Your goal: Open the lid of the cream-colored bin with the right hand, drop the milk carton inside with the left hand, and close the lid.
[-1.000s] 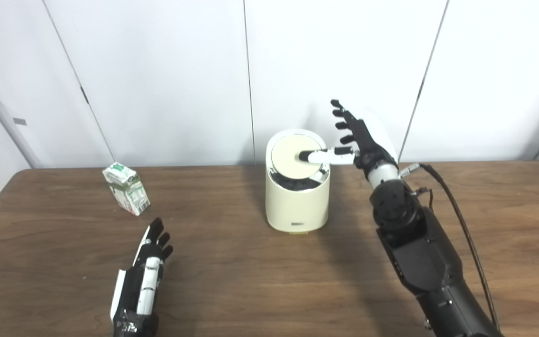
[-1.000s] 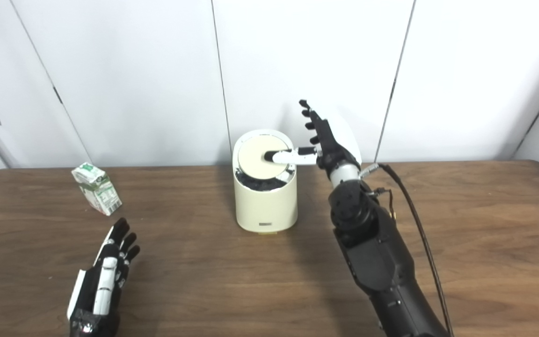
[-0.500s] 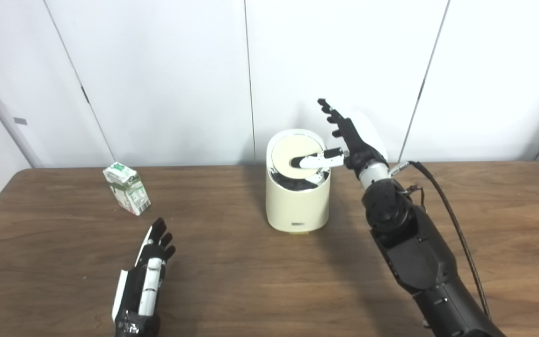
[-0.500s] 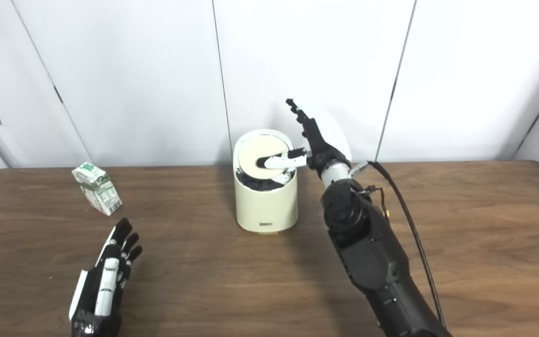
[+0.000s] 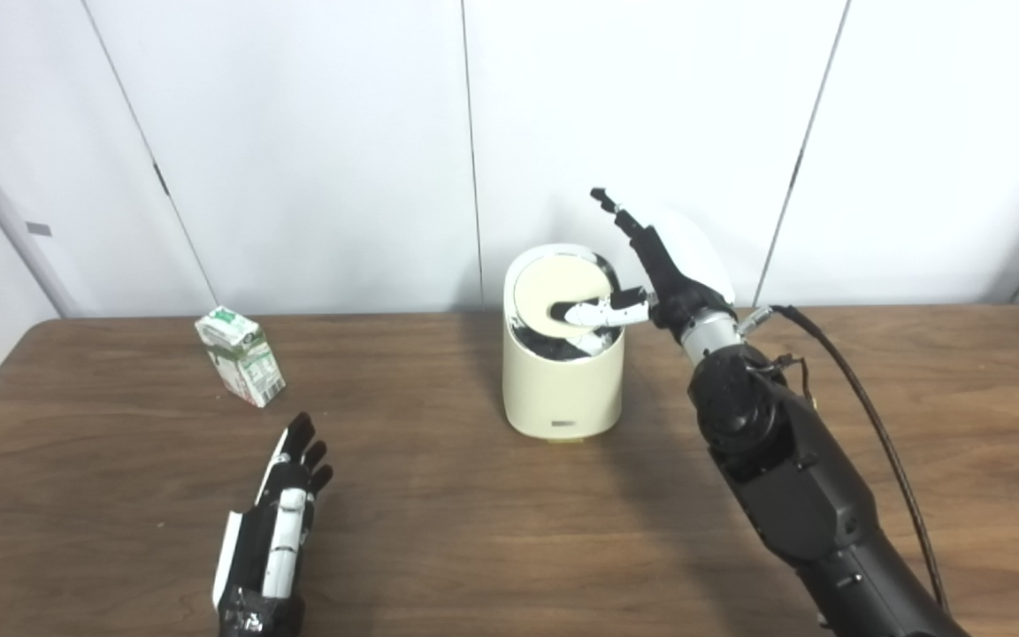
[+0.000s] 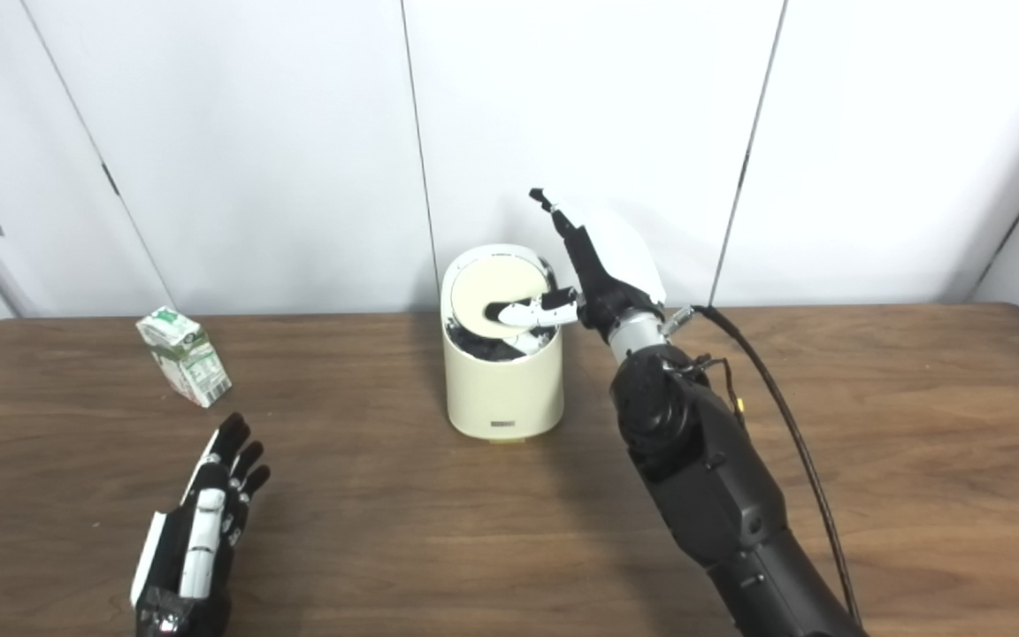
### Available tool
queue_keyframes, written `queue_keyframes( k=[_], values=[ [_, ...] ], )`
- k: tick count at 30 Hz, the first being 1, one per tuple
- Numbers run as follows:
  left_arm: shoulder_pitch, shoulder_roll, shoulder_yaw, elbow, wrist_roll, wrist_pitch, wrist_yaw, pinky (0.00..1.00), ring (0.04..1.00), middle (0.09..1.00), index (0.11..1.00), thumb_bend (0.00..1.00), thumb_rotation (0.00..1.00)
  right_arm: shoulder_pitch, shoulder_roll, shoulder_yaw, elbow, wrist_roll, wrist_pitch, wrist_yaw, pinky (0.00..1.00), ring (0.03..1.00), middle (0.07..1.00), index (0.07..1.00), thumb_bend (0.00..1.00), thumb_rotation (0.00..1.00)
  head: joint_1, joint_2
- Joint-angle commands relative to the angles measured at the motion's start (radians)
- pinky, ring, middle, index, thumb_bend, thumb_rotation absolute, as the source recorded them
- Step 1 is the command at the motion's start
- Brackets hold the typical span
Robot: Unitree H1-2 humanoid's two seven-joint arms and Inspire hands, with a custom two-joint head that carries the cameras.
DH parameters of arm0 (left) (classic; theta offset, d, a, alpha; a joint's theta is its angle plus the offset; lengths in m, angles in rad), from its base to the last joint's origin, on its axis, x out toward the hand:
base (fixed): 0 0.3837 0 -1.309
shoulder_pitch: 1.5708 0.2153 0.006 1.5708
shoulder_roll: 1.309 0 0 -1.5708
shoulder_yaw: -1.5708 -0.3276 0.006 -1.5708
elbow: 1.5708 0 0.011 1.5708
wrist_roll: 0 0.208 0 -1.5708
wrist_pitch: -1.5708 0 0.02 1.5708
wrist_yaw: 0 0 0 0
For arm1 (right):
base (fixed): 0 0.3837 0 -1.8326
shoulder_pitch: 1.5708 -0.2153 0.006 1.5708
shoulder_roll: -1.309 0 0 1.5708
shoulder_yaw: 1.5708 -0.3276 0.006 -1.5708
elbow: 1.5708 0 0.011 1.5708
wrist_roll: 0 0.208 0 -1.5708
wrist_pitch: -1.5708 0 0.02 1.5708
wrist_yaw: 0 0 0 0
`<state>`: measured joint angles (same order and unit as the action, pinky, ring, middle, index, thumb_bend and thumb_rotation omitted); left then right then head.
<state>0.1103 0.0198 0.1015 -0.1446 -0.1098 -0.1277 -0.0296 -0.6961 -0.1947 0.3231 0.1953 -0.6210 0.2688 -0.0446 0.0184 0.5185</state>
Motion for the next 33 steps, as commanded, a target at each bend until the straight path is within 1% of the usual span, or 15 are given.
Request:
queue_keyframes(
  k=[1, 3, 7, 11, 15, 21, 22, 24, 27, 30, 33],
  values=[
    [0.004, -0.009, -0.008, -0.008, 0.003, -0.012, 0.006, 0.94, 0.97, 0.996, 1.0, 0.54, 0.86, -0.029, -0.019, 0.011, -0.018, -0.044, -0.011, 0.005, 0.87, 0.925, 0.925, 0.926, 0.86, 0.22, 0.002, 0.001],
    [0.003, -0.01, -0.009, -0.006, 0.006, -0.013, 0.007, 0.94, 0.969, 0.995, 1.0, 0.54, 0.86, -0.028, -0.027, 0.025, -0.017, -0.07, -0.018, 0.004, 0.89, 0.933, 0.927, 0.928, 0.86, 0.19, 0.001, 0.001],
    [0.003, -0.011, -0.011, -0.004, 0.01, -0.013, 0.008, 0.93, 0.962, 0.988, 1.0, 0.53, 0.86, -0.03, -0.036, 0.043, -0.004, -0.112, -0.04, -0.006, 0.89, 0.938, 0.93, 0.928, 0.88, 0.16, -0.002, 0.001],
    [0.002, -0.01, -0.015, -0.003, 0.016, -0.015, 0.007, 0.94, 0.965, 0.989, 1.0, 0.52, 0.87, -0.031, -0.034, 0.043, 0.002, -0.125, -0.047, -0.005, 0.9, 0.949, 0.937, 0.931, 0.89, 0.15, 0.003, 0.004],
    [0.004, -0.01, -0.017, -0.006, 0.023, -0.011, 0.012, 0.93, 0.96, 0.984, 1.0, 0.53, 0.85, -0.03, -0.028, 0.032, -0.003, -0.113, -0.04, 0.007, 0.91, 0.951, 0.938, 0.936, 0.87, 0.15, 0.003, 0.004],
    [0.005, -0.006, -0.021, -0.004, 0.026, -0.018, 0.013, 0.92, 0.958, 0.982, 1.0, 0.54, 0.84, -0.018, 0.0, -0.027, -0.046, -0.059, -0.027, 0.005, 0.86, 0.924, 0.927, 0.927, 0.8, 0.23, 0.002, 0.007],
    [0.005, -0.005, -0.02, -0.005, 0.024, -0.015, 0.013, 0.92, 0.958, 0.98, 1.0, 0.54, 0.83, -0.015, 0.009, -0.047, -0.056, -0.041, -0.018, 0.004, 0.82, 0.904, 0.922, 0.924, 0.75, 0.27, 0.001, 0.01],
    [0.004, -0.002, -0.02, -0.005, 0.019, -0.011, 0.011, 0.92, 0.959, 0.981, 1.0, 0.54, 0.83, -0.011, 0.029, -0.088, -0.08, -0.002, 0.003, 0.007, 0.8, 0.894, 0.922, 0.926, 0.73, 0.3, -0.002, 0.009],
    [0.004, -0.001, -0.023, -0.006, 0.022, -0.003, 0.011, 0.92, 0.958, 0.981, 1.0, 0.55, 0.8, -0.003, 0.054, -0.144, -0.116, 0.056, 0.032, 0.015, 0.79, 0.887, 0.924, 0.932, 0.65, 0.33, -0.001, 0.009],
    [0.002, 0.002, -0.027, -0.001, 0.028, -0.008, 0.01, 0.92, 0.958, 0.983, 1.0, 0.54, 0.79, 0.006, 0.064, -0.179, -0.152, 0.085, 0.061, 0.02, 0.77, 0.875, 0.918, 0.93, 0.61, 0.36, 0.001, 0.009],
    [0.0, 0.0, -0.026, 0.001, 0.019, -0.003, 0.011, 0.92, 0.954, 0.98, 1.0, 0.54, 0.76, 0.022, 0.072, -0.213, -0.199, 0.115, 0.111, 0.031, 0.76, 0.875, 0.922, 0.926, 0.58, 0.42, -0.001, 0.009]
  ],
)
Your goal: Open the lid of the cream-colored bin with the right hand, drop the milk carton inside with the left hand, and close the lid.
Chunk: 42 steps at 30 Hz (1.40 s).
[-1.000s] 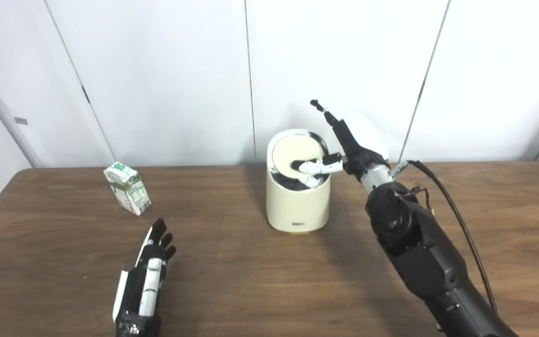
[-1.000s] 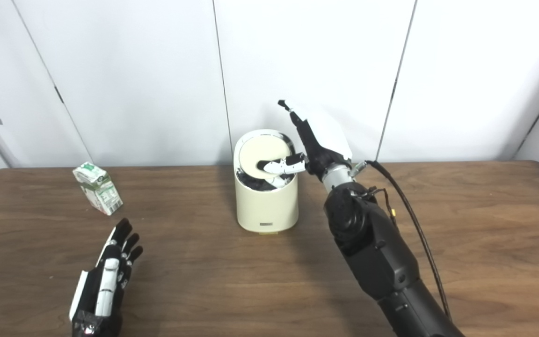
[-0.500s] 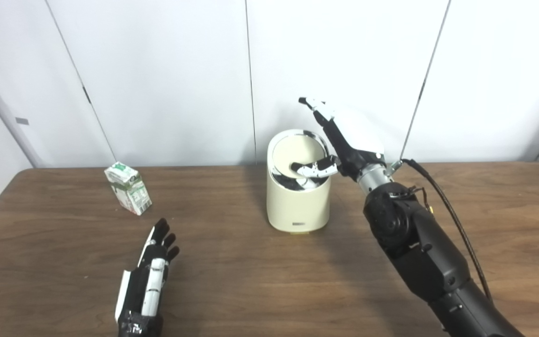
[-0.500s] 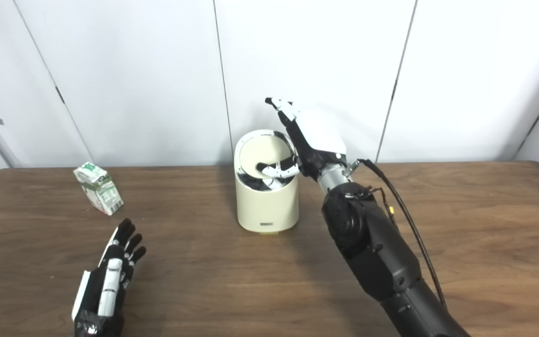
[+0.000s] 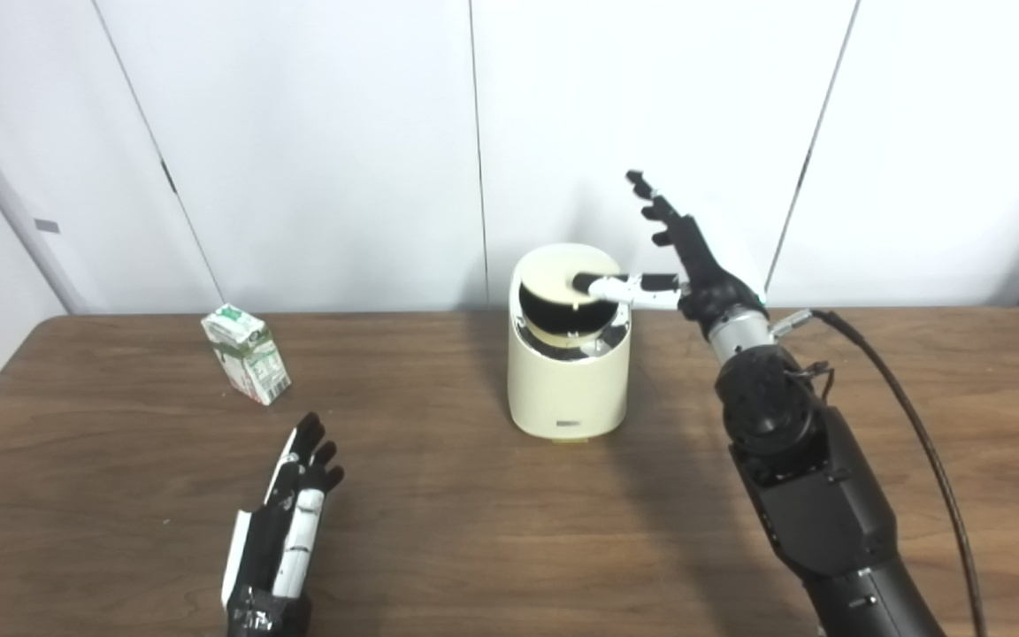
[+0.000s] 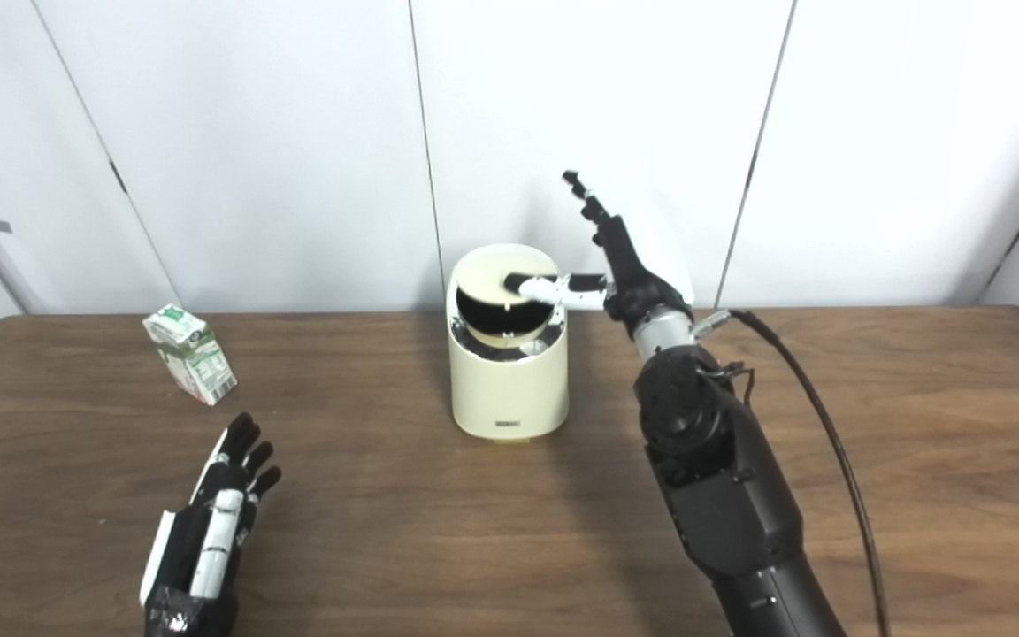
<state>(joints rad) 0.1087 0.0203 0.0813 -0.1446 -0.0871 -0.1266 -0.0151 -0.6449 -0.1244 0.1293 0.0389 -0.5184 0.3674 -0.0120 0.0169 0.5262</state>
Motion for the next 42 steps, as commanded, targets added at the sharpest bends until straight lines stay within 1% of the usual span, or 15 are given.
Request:
queue_keyframes(
  k=[1, 7, 12, 16, 18, 21, 23, 26, 28, 30, 33, 35, 37, 39, 42],
  values=[
    [0.001, 0.0, -0.006, 0.0, -0.002, -0.001, -0.003, 0.92, 0.952, 0.979, 1.0, 0.55, 0.75, -0.019, 0.002, -0.029, -0.061, 0.023, 0.027, 0.003, 0.76, 0.876, 0.919, 0.922, 0.57, 0.42, 0.001, 0.001],
    [-0.001, 0.0, -0.007, 0.003, 0.004, 0.0, -0.001, 0.91, 0.946, 0.973, 1.0, 0.57, 0.72, 0.053, -0.011, -0.056, -0.157, 0.052, 0.094, 0.039, 0.78, 0.878, 0.911, 0.918, 0.52, 0.41, -0.003, 0.003],
    [-0.001, 0.002, -0.004, -0.002, -0.003, 0.005, -0.001, 0.91, 0.946, 0.973, 1.0, 0.57, 0.72, 0.124, -0.014, -0.081, -0.223, 0.053, 0.102, 0.071, 0.75, 0.859, 0.901, 0.912, 0.51, 0.45, -0.005, 0.009],
    [-0.001, 0.003, 0.001, -0.01, -0.016, 0.02, -0.002, 0.91, 0.945, 0.972, 1.0, 0.57, 0.72, 0.213, -0.017, -0.113, -0.278, 0.104, 0.098, 0.088, 0.73, 0.824, 0.859, 0.913, 0.49, 0.48, -0.006, 0.012],
    [0.0, 0.002, 0.003, -0.015, -0.02, 0.027, -0.003, 0.92, 0.948, 0.975, 1.0, 0.56, 0.71, 0.243, -0.01, -0.134, -0.297, 0.136, 0.1, 0.093, 0.76, 0.843, 0.879, 0.921, 0.49, 0.52, -0.005, 0.013],
    [0.001, 0.003, 0.006, -0.021, -0.017, 0.039, 0.001, 0.92, 0.95, 0.976, 1.0, 0.56, 0.71, 0.302, 0.002, -0.176, -0.339, 0.228, 0.093, 0.104, 0.79, 0.884, 0.917, 0.915, 0.48, 0.64, -0.008, 0.014],
    [0.001, 0.004, 0.008, -0.027, -0.016, 0.043, 0.002, 0.92, 0.949, 0.975, 1.0, 0.56, 0.71, 0.343, 0.013, -0.212, -0.365, 0.318, 0.071, 0.114, 0.85, 0.92, 0.937, 0.924, 0.46, 0.68, -0.009, 0.016],
    [0.001, 0.007, 0.009, -0.03, -0.019, 0.04, -0.003, 0.92, 0.948, 0.976, 1.0, 0.54, 0.72, 0.381, 0.008, -0.233, -0.369, 0.392, 0.029, 0.118, 0.91, 0.938, 0.948, 0.937, 0.44, 0.73, -0.006, 0.017],
    [-0.001, 0.01, 0.009, -0.03, -0.023, 0.034, -0.007, 0.93, 0.953, 0.981, 1.0, 0.52, 0.72, 0.411, -0.007, -0.237, -0.366, 0.419, 0.0, 0.12, 0.93, 0.953, 0.962, 0.945, 0.47, 0.81, -0.003, 0.018],
    [-0.001, 0.009, 0.012, -0.033, -0.025, 0.042, -0.002, 0.93, 0.96, 0.988, 1.0, 0.52, 0.73, 0.438, -0.009, -0.244, -0.37, 0.449, -0.007, 0.119, 0.95, 0.971, 0.972, 0.95, 0.51, 0.88, -0.004, 0.018],
    [-0.001, 0.004, 0.018, -0.041, -0.034, 0.056, 0.007, 0.94, 0.964, 0.993, 1.0, 0.51, 0.72, 0.476, 0.0, -0.266, -0.353, 0.515, -0.039, 0.119, 0.99, 0.995, 0.984, 0.95, 0.61, 0.91, -0.004, 0.021],
    [-0.001, 0.003, 0.02, -0.044, -0.039, 0.059, 0.008, 0.94, 0.966, 0.994, 1.0, 0.5, 0.73, 0.503, -0.002, -0.269, -0.339, 0.536, -0.073, 0.12, 0.99, 0.995, 0.982, 0.951, 0.64, 0.93, -0.003, 0.023],
    [-0.002, 0.007, 0.022, -0.041, -0.039, 0.057, 0.006, 0.94, 0.966, 0.994, 1.0, 0.5, 0.74, 0.532, 0.001, -0.274, -0.332, 0.567, -0.098, 0.125, 1.0, 0.998, 0.983, 0.962, 0.66, 0.95, -0.002, 0.024],
    [-0.002, 0.011, 0.023, -0.039, -0.038, 0.053, 0.004, 0.94, 0.966, 0.992, 1.0, 0.51, 0.75, 0.557, 0.006, -0.277, -0.323, 0.598, -0.129, 0.127, 1.0, 1.0, 0.99, 0.98, 0.64, 0.98, -0.001, 0.026],
    [-0.002, 0.011, 0.024, -0.04, -0.043, 0.055, 0.003, 0.94, 0.965, 0.991, 1.0, 0.5, 0.75, 0.578, 0.009, -0.282, -0.306, 0.652, -0.166, 0.138, 1.0, 1.0, 0.999, 0.99, 0.64, 1.0, 0.009, 0.027]
  ],
)
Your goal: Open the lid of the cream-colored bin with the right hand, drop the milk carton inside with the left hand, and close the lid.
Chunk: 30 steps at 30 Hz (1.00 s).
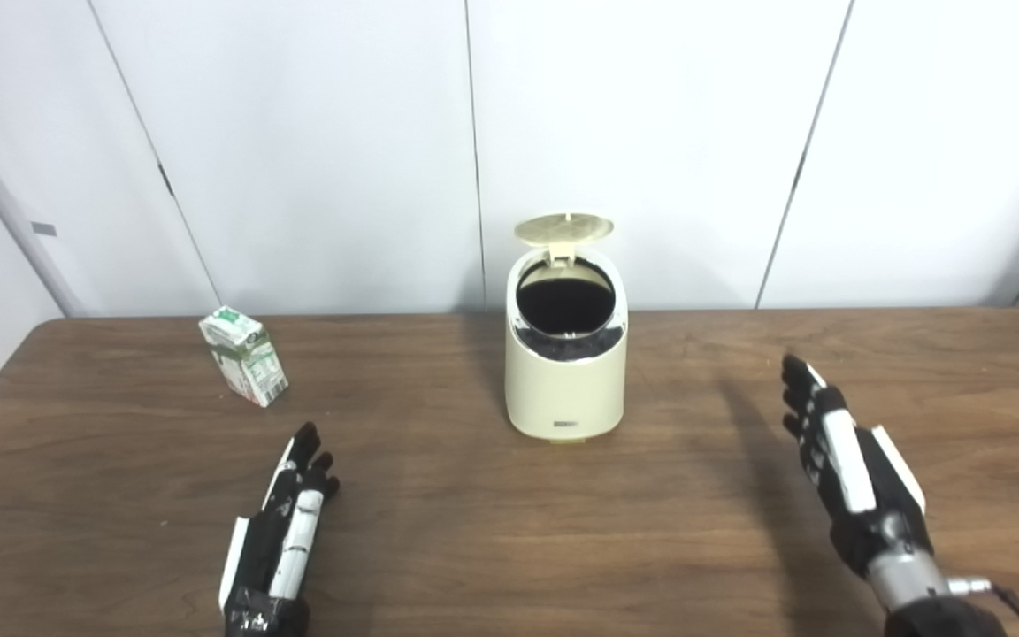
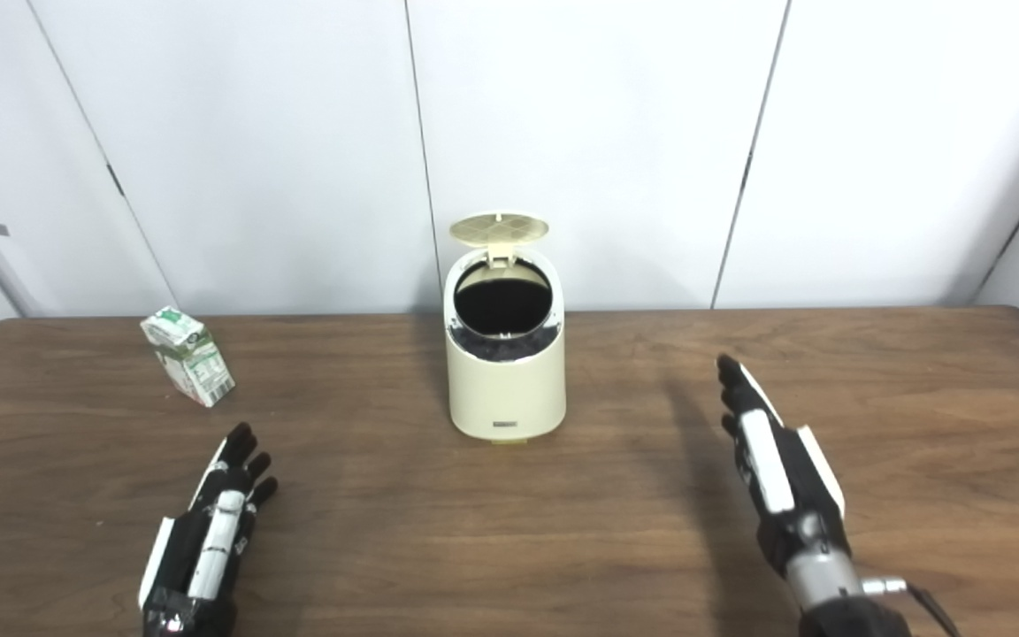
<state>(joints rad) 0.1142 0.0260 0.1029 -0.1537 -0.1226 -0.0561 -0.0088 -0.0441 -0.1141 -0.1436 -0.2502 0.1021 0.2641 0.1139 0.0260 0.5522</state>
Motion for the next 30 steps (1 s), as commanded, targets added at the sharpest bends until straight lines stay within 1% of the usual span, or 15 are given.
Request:
queue_keyframes(
  k=[1, 3, 5, 9, 12, 15, 16, 17, 19, 21, 25, 26, 27, 28, 30],
  values=[
    [-0.006, 0.001, 0.006, -0.037, -0.027, -0.007, -0.004, 0.95, 0.965, 0.99, 1.0, 0.51, 0.74, -0.015, -0.001, -0.007, -0.012, 0.042, -0.075, 0.015, 1.0, 1.0, 1.0, 0.988, 0.65, 1.0, 0.005, 0.0],
    [-0.008, -0.011, 0.013, -0.047, -0.06, 0.002, -0.002, 0.92, 0.959, 0.994, 1.0, 0.52, 0.73, -0.004, -0.003, -0.003, -0.001, 0.053, -0.098, 0.017, 1.0, 1.0, 1.0, 0.982, 0.71, 1.0, 0.022, -0.003],
    [-0.015, -0.016, 0.019, -0.051, -0.077, 0.002, 0.001, 0.89, 0.946, 0.988, 1.0, 0.54, 0.7, 0.005, -0.004, 0.002, 0.007, 0.06, -0.118, 0.018, 1.0, 1.0, 1.0, 0.977, 0.73, 1.0, 0.043, -0.005],
    [-0.023, -0.012, 0.022, -0.057, -0.026, -0.007, 0.021, 0.82, 0.906, 0.962, 0.99, 0.58, 0.66, 0.013, -0.009, 0.002, 0.026, 0.08, -0.15, 0.022, 1.0, 1.0, 1.0, 0.983, 0.68, 1.0, 0.093, -0.01],
    [-0.025, -0.012, 0.025, -0.066, -0.005, -0.009, 0.032, 0.81, 0.892, 0.94, 0.967, 0.58, 0.57, 0.018, -0.014, -0.006, 0.041, 0.093, -0.161, 0.019, 1.0, 1.0, 1.0, 0.989, 0.68, 1.0, 0.142, -0.019],
    [-0.025, -0.013, 0.031, -0.095, 0.012, 0.017, 0.051, 0.8, 0.879, 0.928, 0.957, 0.61, 0.5, 0.024, -0.02, -0.01, 0.043, 0.106, -0.163, 0.02, 1.0, 1.0, 1.0, 0.989, 0.67, 1.0, 0.176, -0.023],
    [-0.03, -0.012, 0.037, -0.112, 0.009, 0.031, 0.058, 0.79, 0.876, 0.924, 0.953, 0.64, 0.46, 0.025, -0.022, -0.012, 0.042, 0.111, -0.162, 0.02, 1.0, 1.0, 1.0, 0.992, 0.65, 1.0, 0.192, -0.027],
    [-0.033, -0.011, 0.042, -0.125, 0.007, 0.042, 0.061, 0.78, 0.875, 0.919, 0.952, 0.65, 0.43, 0.026, -0.024, -0.013, 0.042, 0.115, -0.161, 0.02, 1.0, 1.0, 1.0, 0.995, 0.64, 1.0, 0.199, -0.027],
    [-0.053, -0.001, 0.058, -0.153, 0.06, 0.065, 0.092, 0.76, 0.859, 0.909, 0.943, 0.68, 0.39, 0.028, -0.026, -0.018, 0.035, 0.123, -0.152, 0.015, 1.0, 1.0, 1.0, 0.996, 0.62, 1.0, 0.22, -0.03],
    [-0.071, 0.008, 0.072, -0.168, 0.112, 0.084, 0.119, 0.72, 0.827, 0.89, 0.924, 0.7, 0.4, 0.029, -0.028, -0.021, 0.025, 0.128, -0.141, 0.012, 1.0, 1.0, 1.0, 0.995, 0.62, 1.0, 0.231, -0.033],
    [-0.116, 0.031, 0.101, -0.178, 0.198, 0.129, 0.164, 0.66, 0.806, 0.858, 0.888, 0.74, 0.34, 0.034, -0.032, -0.018, -0.014, 0.13, -0.109, 0.009, 1.0, 0.991, 0.989, 0.985, 0.64, 0.98, 0.251, -0.038],
    [-0.13, 0.046, 0.105, -0.173, 0.238, 0.141, 0.176, 0.66, 0.803, 0.853, 0.888, 0.75, 0.33, 0.035, -0.034, -0.017, -0.021, 0.131, -0.102, 0.01, 1.0, 0.99, 0.988, 0.983, 0.64, 0.98, 0.251, -0.038],
    [-0.148, 0.065, 0.109, -0.166, 0.28, 0.158, 0.187, 0.69, 0.798, 0.845, 0.889, 0.76, 0.33, 0.035, -0.035, -0.015, -0.029, 0.131, -0.095, 0.01, 1.0, 0.988, 0.986, 0.98, 0.65, 0.98, 0.257, -0.041],
    [-0.162, 0.08, 0.112, -0.16, 0.307, 0.17, 0.192, 0.77, 0.797, 0.837, 0.889, 0.76, 0.32, 0.035, -0.037, -0.013, -0.033, 0.129, -0.092, 0.01, 1.0, 0.987, 0.985, 0.975, 0.64, 0.99, 0.259, -0.041],
    [-0.19, 0.107, 0.118, -0.147, 0.346, 0.191, 0.198, 0.83, 0.802, 0.838, 0.894, 0.75, 0.28, 0.036, -0.036, -0.011, -0.043, 0.123, -0.084, 0.004, 0.98, 0.98, 0.979, 0.97, 0.63, 1.0, 0.27, -0.045]
  ],
)
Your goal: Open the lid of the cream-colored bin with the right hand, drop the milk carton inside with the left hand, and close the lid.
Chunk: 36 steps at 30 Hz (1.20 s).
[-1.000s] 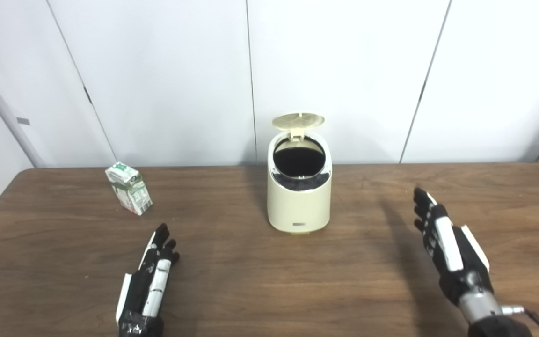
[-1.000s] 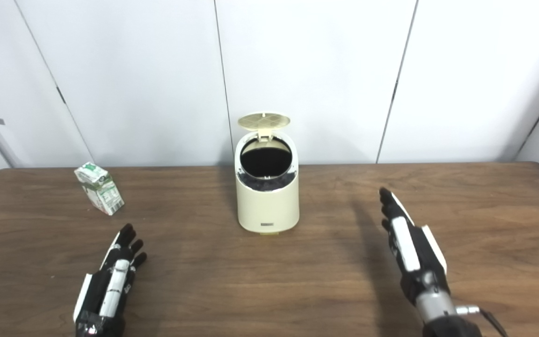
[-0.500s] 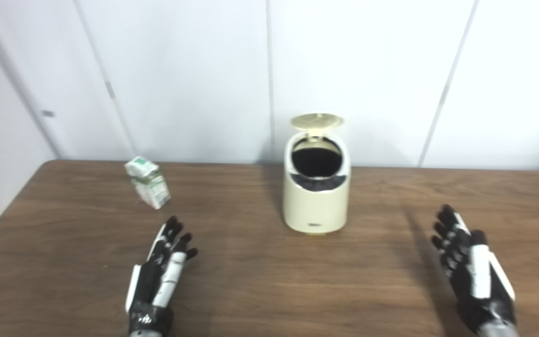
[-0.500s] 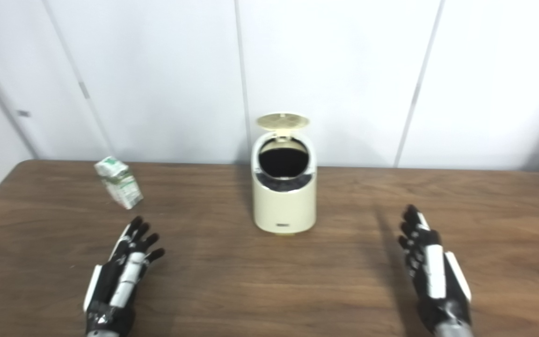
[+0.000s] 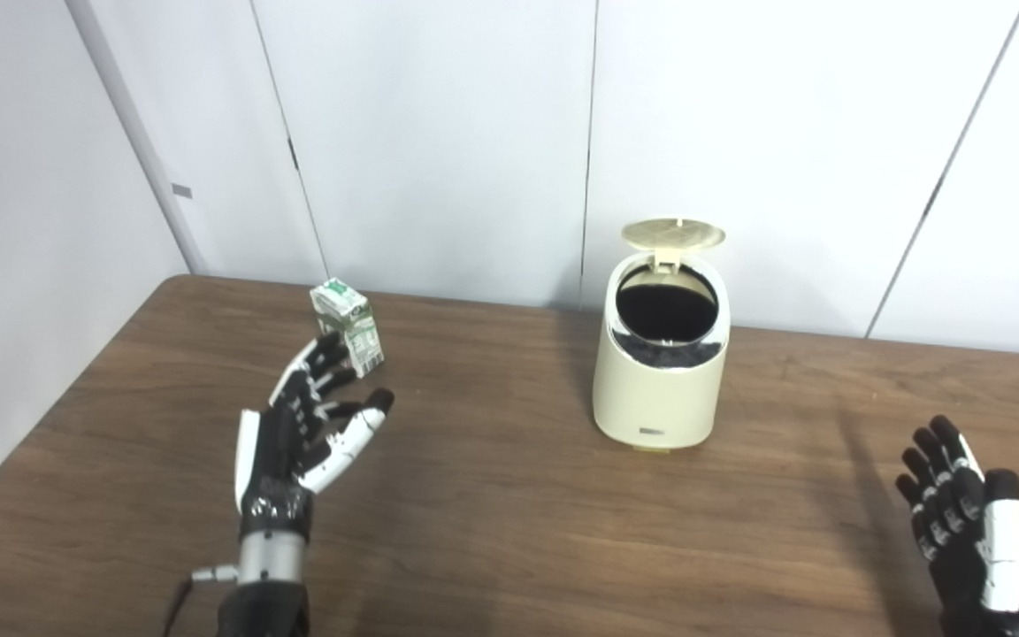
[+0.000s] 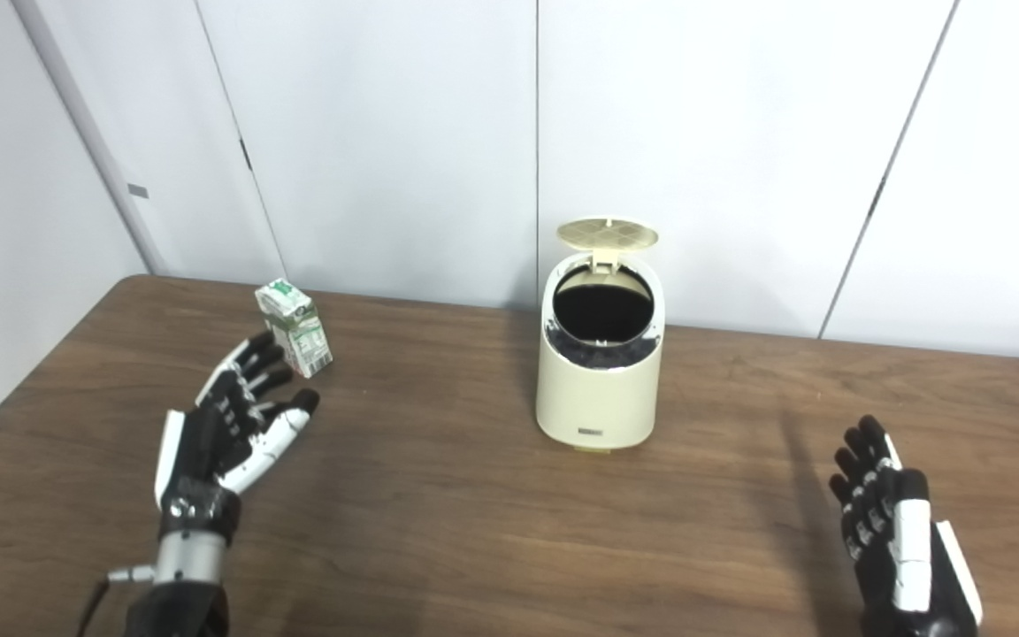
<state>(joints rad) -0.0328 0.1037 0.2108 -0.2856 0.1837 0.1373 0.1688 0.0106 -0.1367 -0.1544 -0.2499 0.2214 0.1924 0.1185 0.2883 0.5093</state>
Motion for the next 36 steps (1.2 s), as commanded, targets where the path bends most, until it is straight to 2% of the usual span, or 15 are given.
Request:
queue_keyframes(
  k=[1, 3, 8, 11, 13, 14, 17, 21, 24, 28, 31, 36],
  values=[
    [-0.061, 0.045, 0.013, -0.003, 0.065, 0.01, 0.028, 0.85, 0.803, 0.837, 0.89, 0.77, 0.26, -0.017, -0.011, 0.002, -0.051, 0.0, -0.007, -0.003, 0.97, 0.972, 0.972, 0.964, 0.62, 1.0, 0.011, -0.004],
    [-0.093, 0.072, 0.015, 0.021, 0.118, 0.039, 0.043, 0.78, 0.778, 0.82, 0.878, 0.81, 0.24, -0.015, -0.01, 0.006, -0.062, -0.001, 0.002, -0.006, 0.95, 0.965, 0.966, 0.96, 0.62, 1.0, 0.017, -0.006],
    [-0.158, 0.138, 0.008, 0.091, 0.223, 0.071, 0.068, 0.69, 0.77, 0.819, 0.884, 0.89, 0.22, -0.014, -0.015, 0.011, -0.069, 0.004, 0.006, -0.003, 0.94, 0.965, 0.965, 0.96, 0.64, 0.97, 0.018, -0.008],
    [-0.186, 0.174, -0.001, 0.132, 0.259, 0.071, 0.071, 0.76, 0.837, 0.859, 0.887, 0.89, 0.21, -0.015, -0.017, 0.015, -0.068, -0.006, 0.001, -0.003, 0.94, 0.966, 0.969, 0.967, 0.67, 0.97, 0.018, -0.008],
    [-0.204, 0.195, -0.007, 0.161, 0.279, 0.065, 0.077, 0.76, 0.845, 0.863, 0.885, 0.89, 0.2, -0.015, -0.015, 0.016, -0.071, -0.008, 0.007, -0.007, 0.93, 0.966, 0.969, 0.968, 0.67, 0.97, 0.018, -0.009],
    [-0.213, 0.205, -0.01, 0.175, 0.288, 0.063, 0.079, 0.7, 0.8, 0.851, 0.882, 0.9, 0.19, -0.015, -0.014, 0.016, -0.074, -0.009, 0.012, -0.009, 0.93, 0.968, 0.971, 0.969, 0.68, 0.97, 0.018, -0.009],
    [-0.24, 0.233, -0.027, 0.199, 0.319, 0.098, 0.06, 0.66, 0.783, 0.866, 0.905, 0.89, 0.2, -0.015, -0.008, 0.019, -0.092, -0.022, 0.039, -0.021, 0.91, 0.965, 0.97, 0.967, 0.67, 0.98, 0.016, -0.01],
    [-0.277, 0.273, -0.063, 0.228, 0.363, 0.179, 0.019, 0.72, 0.862, 0.92, 0.952, 0.93, 0.23, -0.019, -0.001, 0.025, -0.108, -0.023, 0.059, -0.027, 0.9, 0.963, 0.97, 0.969, 0.66, 0.99, 0.015, -0.011],
    [-0.303, 0.296, -0.094, 0.261, 0.386, 0.215, -0.008, 0.75, 0.918, 0.968, 0.973, 0.95, 0.24, -0.021, 0.003, 0.026, -0.117, -0.022, 0.073, -0.033, 0.91, 0.968, 0.975, 0.972, 0.63, 1.0, 0.013, -0.014],
    [-0.337, 0.316, -0.12, 0.31, 0.382, 0.238, -0.037, 0.75, 0.932, 0.987, 0.989, 0.97, 0.23, -0.023, 0.006, 0.03, -0.124, -0.029, 0.075, -0.042, 0.91, 0.964, 0.971, 0.968, 0.61, 1.0, 0.012, -0.014],
    [-0.363, 0.322, -0.126, 0.355, 0.366, 0.233, -0.046, 0.78, 0.952, 0.991, 0.987, 0.98, 0.22, -0.022, 0.005, 0.034, -0.13, -0.027, 0.076, -0.043, 0.91, 0.967, 0.974, 0.974, 0.6, 1.0, 0.009, -0.015],
    [-0.403, 0.325, -0.13, 0.432, 0.361, 0.225, -0.031, 0.74, 0.907, 0.96, 0.966, 1.0, 0.22, -0.022, 0.01, 0.038, -0.149, -0.028, 0.097, -0.053, 0.92, 0.966, 0.969, 0.976, 0.6, 1.0, 0.005, -0.015]
  ],
)
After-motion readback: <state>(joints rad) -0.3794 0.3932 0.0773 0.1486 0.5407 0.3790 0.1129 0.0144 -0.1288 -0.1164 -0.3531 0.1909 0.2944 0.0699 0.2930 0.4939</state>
